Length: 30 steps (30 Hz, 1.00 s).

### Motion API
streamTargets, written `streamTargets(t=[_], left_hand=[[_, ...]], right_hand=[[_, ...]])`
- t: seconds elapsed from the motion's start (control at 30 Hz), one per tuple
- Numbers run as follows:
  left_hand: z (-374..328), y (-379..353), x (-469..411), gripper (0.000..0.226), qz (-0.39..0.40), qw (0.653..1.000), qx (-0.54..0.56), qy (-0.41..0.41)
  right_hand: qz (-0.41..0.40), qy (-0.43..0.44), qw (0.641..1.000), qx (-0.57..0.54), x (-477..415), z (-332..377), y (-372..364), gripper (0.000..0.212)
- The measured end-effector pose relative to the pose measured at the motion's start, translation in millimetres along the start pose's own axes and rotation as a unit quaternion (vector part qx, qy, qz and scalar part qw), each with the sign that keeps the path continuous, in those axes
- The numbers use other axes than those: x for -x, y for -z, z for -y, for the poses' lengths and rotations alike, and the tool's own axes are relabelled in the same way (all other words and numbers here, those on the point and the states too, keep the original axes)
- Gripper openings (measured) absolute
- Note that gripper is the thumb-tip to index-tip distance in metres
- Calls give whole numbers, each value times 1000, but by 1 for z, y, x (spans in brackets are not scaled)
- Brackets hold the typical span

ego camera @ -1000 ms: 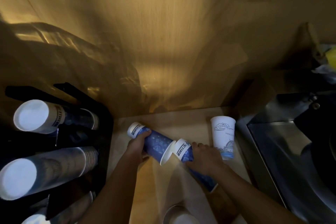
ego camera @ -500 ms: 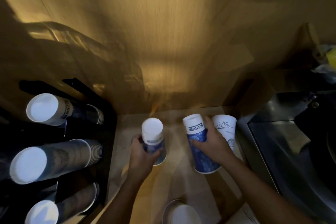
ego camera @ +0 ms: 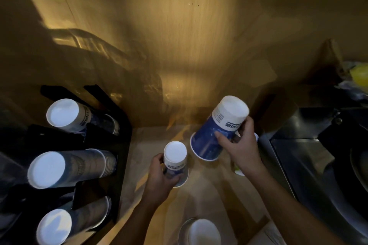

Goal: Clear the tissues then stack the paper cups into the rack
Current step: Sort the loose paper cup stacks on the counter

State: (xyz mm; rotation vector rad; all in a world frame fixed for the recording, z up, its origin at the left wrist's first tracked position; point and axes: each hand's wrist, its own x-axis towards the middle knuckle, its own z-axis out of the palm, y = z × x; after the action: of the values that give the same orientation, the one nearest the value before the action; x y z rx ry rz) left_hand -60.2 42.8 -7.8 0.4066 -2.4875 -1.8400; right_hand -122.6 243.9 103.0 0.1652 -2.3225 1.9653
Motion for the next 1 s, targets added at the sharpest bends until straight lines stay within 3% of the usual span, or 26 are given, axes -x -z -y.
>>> streamTargets(t=[0.13,0.33,0.47,0.57,0.63,0.73,0.83,1.0], left_hand=[[-4,1,5,68,16,1000,1,-15],[-7,2,8,64,24,1000,8,-17],[-3,7,9,66,36,998,-58,-7],[5,17,7,45,29,982,-180,43],[0,24,6,27,-34,987,-126,89],[-27,32,5,12,-109,992,8,69],[-55,31,7,19,-83,993,77,32],[-70,24,15,26,11,999,15,-31]], right_hand=[[8,68,997,-38,14,26,-9,75],[83,81,993,7,26,23,-26,73],[135,23,989,53,27,1,-34,77],[193,-37,975,104,27,-20,-41,73],[220,-50,962,157,29,-35,-47,73],[232,-61,950,199,34,-55,-53,79],[232,-72,949,199,38,-64,-56,79],[238,-64,953,175,36,-68,-61,77]])
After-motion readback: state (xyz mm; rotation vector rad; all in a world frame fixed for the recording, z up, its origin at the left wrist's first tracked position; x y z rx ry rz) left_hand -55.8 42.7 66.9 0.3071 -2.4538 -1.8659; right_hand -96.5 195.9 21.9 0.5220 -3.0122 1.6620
